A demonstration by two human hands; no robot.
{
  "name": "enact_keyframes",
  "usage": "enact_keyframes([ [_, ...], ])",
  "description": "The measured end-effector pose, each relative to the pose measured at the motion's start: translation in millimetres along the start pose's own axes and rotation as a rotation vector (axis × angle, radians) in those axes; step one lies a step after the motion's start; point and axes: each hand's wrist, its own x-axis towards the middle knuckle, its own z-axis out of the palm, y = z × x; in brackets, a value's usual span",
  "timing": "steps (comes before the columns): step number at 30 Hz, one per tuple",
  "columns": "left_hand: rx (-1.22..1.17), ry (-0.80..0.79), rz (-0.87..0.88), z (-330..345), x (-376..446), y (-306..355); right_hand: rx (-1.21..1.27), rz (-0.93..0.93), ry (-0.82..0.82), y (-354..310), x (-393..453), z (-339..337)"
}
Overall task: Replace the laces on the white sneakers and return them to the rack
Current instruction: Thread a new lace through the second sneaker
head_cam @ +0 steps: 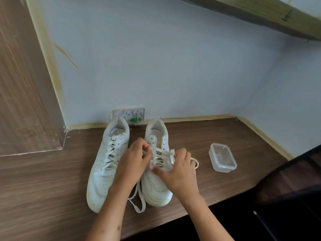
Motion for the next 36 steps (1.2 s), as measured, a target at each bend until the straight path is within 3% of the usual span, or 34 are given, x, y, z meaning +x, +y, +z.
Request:
enact_keyframes([
  [4, -0.016, 0.078, 0.0, -5, -2, 3, 0.008, 0.168, -0.228, 5, 0, -7],
  [10, 0.008, 0.442, -0.061, -27, 3, 1, -0.005, 0.074, -0.197, 17, 15, -14],
  [15, 0.141, 0.378, -0.03, -22, 0, 7, -0.026, -0.14, -0.222, 31, 22, -8],
  [22, 0.052, 0.12, -0.111, 12, -1, 14, -0.184, -0.263, -0.196, 40, 21, 4],
  [29, 0.043, 0.13, -0.098, 18, 1, 18, -0.186, -0.278, -0.194, 43, 23, 6],
  [36, -0.026, 0.042, -0.151, 15, 3, 18, -0.197, -0.285, -0.197, 43, 24, 5],
])
